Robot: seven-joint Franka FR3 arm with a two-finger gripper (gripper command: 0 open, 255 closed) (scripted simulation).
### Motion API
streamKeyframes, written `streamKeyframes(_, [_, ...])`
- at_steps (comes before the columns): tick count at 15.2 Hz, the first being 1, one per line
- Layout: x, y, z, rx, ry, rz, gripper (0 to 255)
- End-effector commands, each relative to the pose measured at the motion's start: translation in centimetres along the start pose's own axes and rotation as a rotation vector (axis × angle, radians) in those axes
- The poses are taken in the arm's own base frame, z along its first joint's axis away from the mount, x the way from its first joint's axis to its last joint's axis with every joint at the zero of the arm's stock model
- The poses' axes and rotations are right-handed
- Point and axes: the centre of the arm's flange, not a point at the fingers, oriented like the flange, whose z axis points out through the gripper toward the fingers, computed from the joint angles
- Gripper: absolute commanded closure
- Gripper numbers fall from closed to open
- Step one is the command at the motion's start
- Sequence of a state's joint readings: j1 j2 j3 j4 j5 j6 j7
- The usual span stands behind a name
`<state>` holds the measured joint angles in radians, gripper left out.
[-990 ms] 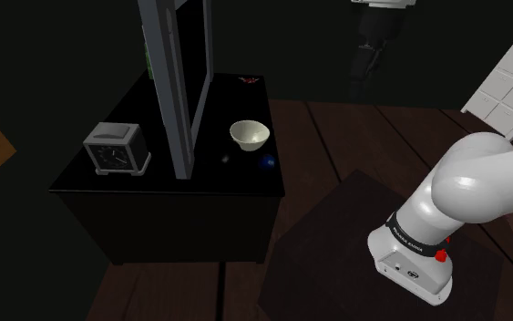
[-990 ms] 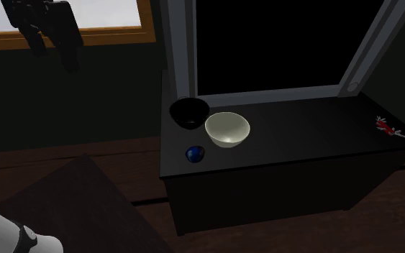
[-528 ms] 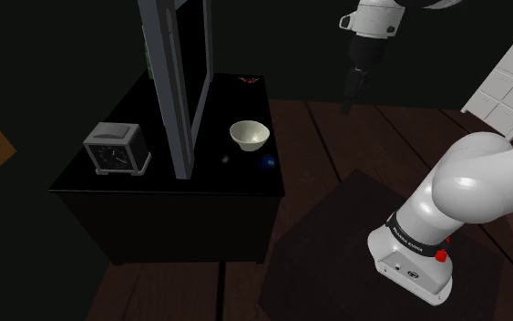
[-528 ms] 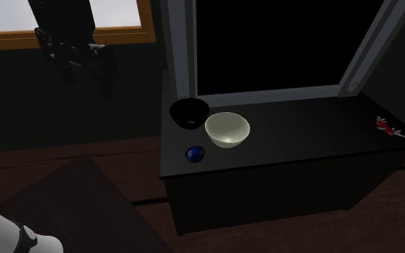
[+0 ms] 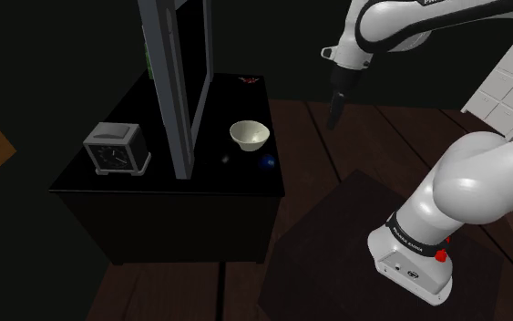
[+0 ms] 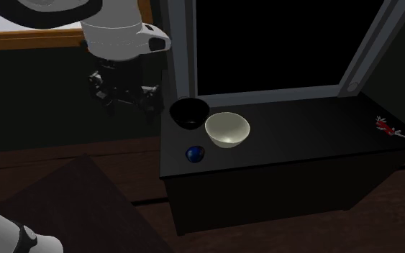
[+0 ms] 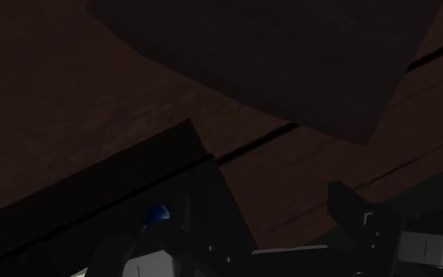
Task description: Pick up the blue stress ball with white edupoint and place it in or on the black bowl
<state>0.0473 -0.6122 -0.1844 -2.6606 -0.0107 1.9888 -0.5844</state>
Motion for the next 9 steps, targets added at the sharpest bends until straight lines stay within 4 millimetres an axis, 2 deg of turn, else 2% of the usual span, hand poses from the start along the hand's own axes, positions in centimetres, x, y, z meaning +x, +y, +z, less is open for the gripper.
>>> streamKeyframes(1, [0.4,1.5,2.2,0.002,0.012,-0.052,0])
streamKeyframes(9, [3.8,7.4,10.3,0.021,0.051,-0.248,0])
